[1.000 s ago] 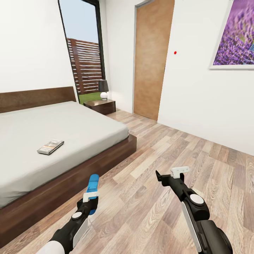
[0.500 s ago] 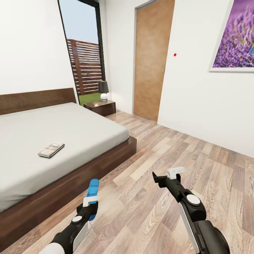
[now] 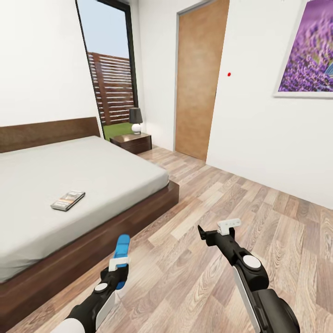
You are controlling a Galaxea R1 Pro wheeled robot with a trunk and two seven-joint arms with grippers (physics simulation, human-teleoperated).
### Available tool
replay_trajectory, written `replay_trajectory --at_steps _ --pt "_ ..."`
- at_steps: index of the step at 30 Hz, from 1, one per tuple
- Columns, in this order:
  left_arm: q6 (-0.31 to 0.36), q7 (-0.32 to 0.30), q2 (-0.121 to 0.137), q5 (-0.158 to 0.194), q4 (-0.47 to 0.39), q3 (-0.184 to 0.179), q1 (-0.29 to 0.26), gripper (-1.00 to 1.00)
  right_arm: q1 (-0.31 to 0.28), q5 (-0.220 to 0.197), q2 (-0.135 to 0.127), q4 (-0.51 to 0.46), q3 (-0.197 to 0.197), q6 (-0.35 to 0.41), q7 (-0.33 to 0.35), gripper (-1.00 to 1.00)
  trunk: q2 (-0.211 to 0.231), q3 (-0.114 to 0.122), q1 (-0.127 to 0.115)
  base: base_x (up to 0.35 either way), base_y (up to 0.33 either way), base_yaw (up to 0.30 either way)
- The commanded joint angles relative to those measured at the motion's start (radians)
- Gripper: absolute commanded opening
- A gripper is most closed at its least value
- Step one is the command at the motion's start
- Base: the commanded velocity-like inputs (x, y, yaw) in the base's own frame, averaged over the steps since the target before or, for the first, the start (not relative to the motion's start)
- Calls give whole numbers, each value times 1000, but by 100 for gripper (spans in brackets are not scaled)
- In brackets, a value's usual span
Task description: In the bedroom, move the book from the bed onto either nightstand, and place the two sandals side by side next to the bed.
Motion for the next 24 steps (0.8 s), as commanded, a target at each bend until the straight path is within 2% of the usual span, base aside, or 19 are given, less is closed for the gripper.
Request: replay_trajectory --at_steps 1,14,24 --pt "-4 8 1 10 1 -8 0 -100 -1 7 0 -1 -1 5 6 100 7 2 -4 0 0 0" --pt "-6 8 1 10 1 -8 0 -100 -1 7 1 3 -1 4 3 100 98 43 -54 0 0 0" --pt "-6 9 1 9 0 -8 -1 -100 -1 8 1 42 -4 4 -5 100 168 74 -92 0 0 0"
